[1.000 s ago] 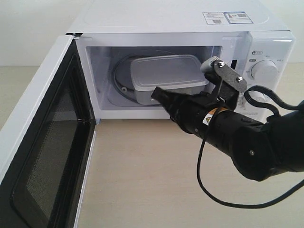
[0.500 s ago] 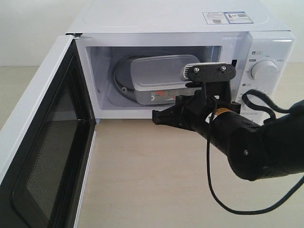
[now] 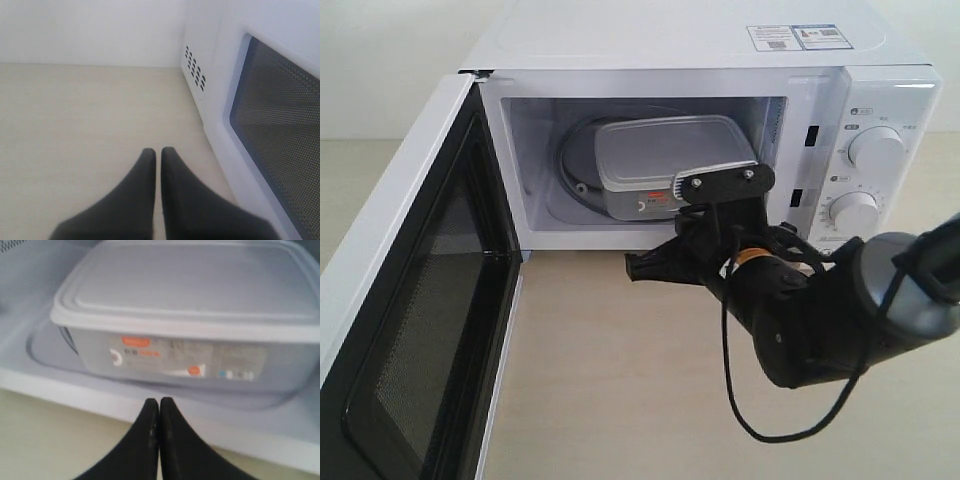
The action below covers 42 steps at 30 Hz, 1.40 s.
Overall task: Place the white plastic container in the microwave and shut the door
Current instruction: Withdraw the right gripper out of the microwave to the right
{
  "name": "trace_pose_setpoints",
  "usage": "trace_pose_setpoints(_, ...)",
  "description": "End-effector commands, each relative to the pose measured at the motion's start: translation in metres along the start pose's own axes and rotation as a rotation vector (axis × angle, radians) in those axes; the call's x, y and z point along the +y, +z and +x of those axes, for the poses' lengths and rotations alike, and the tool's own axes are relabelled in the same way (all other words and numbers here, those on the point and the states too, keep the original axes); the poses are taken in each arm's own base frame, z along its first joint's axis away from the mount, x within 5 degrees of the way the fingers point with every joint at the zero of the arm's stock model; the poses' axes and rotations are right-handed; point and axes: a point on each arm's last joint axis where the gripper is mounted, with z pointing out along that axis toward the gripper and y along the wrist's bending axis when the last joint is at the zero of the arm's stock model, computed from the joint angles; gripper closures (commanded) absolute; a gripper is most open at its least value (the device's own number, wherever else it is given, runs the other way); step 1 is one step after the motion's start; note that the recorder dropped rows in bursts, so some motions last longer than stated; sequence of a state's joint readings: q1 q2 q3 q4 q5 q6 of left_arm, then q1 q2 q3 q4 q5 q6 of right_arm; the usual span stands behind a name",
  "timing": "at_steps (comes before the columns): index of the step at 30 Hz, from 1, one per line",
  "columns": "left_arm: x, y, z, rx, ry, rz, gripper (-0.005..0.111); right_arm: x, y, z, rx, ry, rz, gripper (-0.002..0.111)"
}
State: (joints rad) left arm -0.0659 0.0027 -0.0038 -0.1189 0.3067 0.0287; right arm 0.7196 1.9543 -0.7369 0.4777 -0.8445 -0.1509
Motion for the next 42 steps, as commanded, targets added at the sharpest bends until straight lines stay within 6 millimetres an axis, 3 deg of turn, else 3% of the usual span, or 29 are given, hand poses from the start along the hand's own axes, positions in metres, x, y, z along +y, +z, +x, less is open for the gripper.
trace_pose_setpoints(1,0.000,0.000,0.001,0.001,0.006,-0.005,0.102,0.004,0.016,-0.010,-0.019,0.006,-0.011,0.108)
trace_pose_setpoints(9,0.000,0.000,0.001,0.001,0.006,-0.005,0.102,0.005,0.050,-0.015,0.046,0.036,-0.011,0.108)
trace_pose_setpoints(21,0.000,0.000,0.001,0.001,0.006,-0.005,0.102,0.013,0.048,-0.010,0.108,0.023,-0.043,0.108)
trace_pose_setpoints(29,0.000,0.000,0.001,0.001,0.006,-0.005,0.102,0.022,0.007,-0.015,0.049,-0.007,-0.081,0.108)
trace_pose_setpoints(42,0.000,0.000,0.001,0.001,0.006,-0.005,0.102,-0.011,-0.078,-0.012,0.057,-0.077,-0.079,0.108)
